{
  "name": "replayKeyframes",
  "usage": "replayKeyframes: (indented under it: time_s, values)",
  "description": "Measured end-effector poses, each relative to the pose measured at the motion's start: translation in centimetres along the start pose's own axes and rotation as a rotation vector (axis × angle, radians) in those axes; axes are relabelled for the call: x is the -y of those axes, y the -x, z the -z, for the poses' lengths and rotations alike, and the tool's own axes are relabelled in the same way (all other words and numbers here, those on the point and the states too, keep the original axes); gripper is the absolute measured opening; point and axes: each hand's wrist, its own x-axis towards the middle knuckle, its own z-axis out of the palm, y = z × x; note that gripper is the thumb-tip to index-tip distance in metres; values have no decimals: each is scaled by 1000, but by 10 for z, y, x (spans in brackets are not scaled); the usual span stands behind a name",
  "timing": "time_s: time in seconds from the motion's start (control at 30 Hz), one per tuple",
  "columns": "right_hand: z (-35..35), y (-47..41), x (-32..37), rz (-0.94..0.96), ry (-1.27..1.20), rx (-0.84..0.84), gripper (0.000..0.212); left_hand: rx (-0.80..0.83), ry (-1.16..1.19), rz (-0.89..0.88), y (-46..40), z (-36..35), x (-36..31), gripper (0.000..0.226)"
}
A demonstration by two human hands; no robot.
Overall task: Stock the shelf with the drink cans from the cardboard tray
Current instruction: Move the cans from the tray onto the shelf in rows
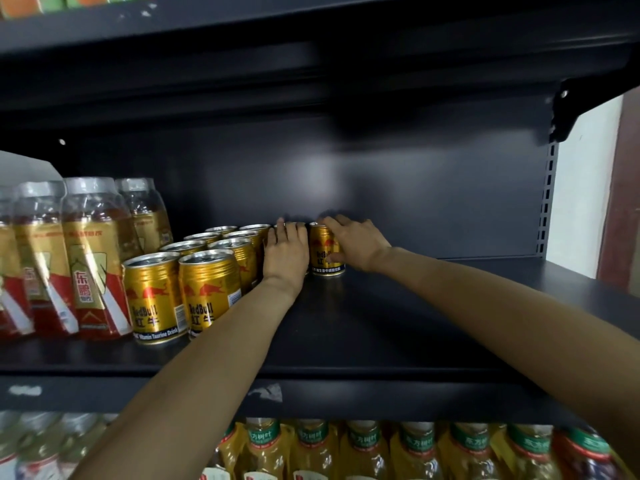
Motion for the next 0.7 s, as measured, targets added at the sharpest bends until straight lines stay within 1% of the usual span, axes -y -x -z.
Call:
replayKeyframes:
  time_s: [0.07, 0.1, 0.17, 0.3, 0.37, 0.43, 0.5, 0.53, 0.63, 0.7]
  values:
    - [4, 4, -2, -14, -47, 40, 85, 12, 44, -1, 2, 4, 0, 74]
    - [8, 7, -4, -25, -81, 43, 87, 16, 78, -7, 4, 8, 0, 76]
    - [18, 15, -7, -56, -169, 34, 86, 18, 154, -30, 11, 22, -2, 71]
    - [50, 51, 1, -91, -325, -24, 80, 66, 283, -43, 34, 68, -2, 52]
    - [66, 79, 10, -106, -308, -103, 71, -15, 303, -65, 54, 91, 3, 43]
    - [77, 111, 20, -100, -310, -277, 55, -183, 374, -85, 78, 107, 10, 35]
    - [82, 147, 35, -86, -425, -473, 38, -362, 536, -130, 105, 116, 14, 27]
    - [83, 165, 44, -84, -486, -547, 32, -425, 622, -148, 119, 120, 12, 23]
    - [78, 221, 73, -83, -522, -686, 25, -534, 889, -167, 166, 126, 2, 19]
    - [69, 258, 92, -85, -534, -729, 24, -595, 981, -159, 200, 123, -8, 20]
